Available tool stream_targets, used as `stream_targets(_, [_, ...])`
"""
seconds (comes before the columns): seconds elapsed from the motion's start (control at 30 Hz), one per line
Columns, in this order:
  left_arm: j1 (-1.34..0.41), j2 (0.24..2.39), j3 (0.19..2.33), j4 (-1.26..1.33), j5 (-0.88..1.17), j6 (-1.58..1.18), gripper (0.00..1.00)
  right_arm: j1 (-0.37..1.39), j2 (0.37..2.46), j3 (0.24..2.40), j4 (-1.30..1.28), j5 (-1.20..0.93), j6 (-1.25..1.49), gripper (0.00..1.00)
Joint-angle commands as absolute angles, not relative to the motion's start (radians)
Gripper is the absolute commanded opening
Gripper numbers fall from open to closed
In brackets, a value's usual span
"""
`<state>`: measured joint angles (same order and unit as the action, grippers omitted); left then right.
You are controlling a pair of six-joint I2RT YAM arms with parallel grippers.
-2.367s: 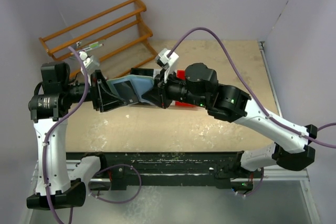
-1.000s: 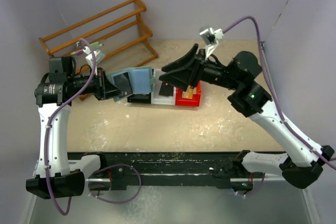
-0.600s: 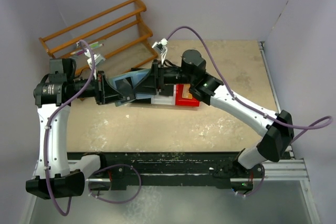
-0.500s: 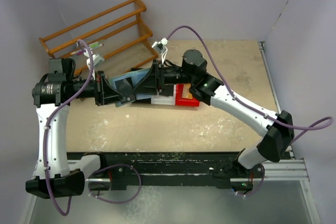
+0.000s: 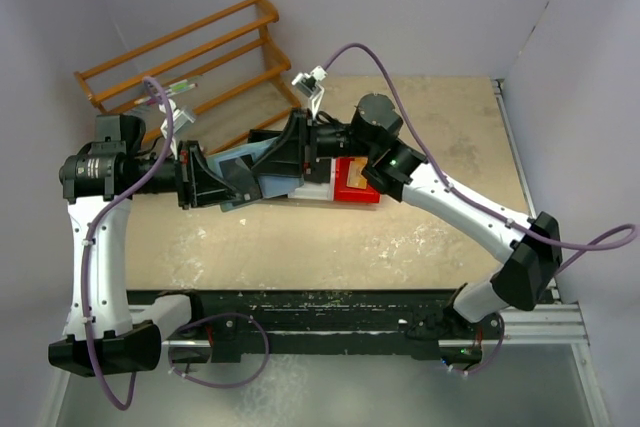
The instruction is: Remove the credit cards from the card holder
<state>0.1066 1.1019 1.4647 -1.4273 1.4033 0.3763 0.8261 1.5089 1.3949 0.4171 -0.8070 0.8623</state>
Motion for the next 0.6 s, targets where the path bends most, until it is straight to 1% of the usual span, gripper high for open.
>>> stream_targets(0.0, [0.109,1.1,1.51,-1.483,1.489,0.458,0.0,0.825,1.538,1.429,0.593,-0.843,0.958,0.27])
stream_targets(0.1, [0.109,1.1,1.512,-1.493,1.496,0.47,0.01,0.825,1.55,1.415,0.67,-0.866,1.018,0.15])
stream_targets(0.27, [0.109,1.095,1.514,-1.49,1.519,0.469,0.05,0.825,1.551,1.403,0.704,-0.891,1.045,0.01])
stream_targets(0.3, [0.109,1.096,1.514,-1.49,1.524,0.468,0.06,0.825,1.549,1.398,0.714,-0.898,1.047,0.0])
stream_targets(0.57, [0.109,1.102,1.511,-1.49,1.584,0.465,0.08,0.81,1.529,1.35,0.793,-0.919,1.096,0.0])
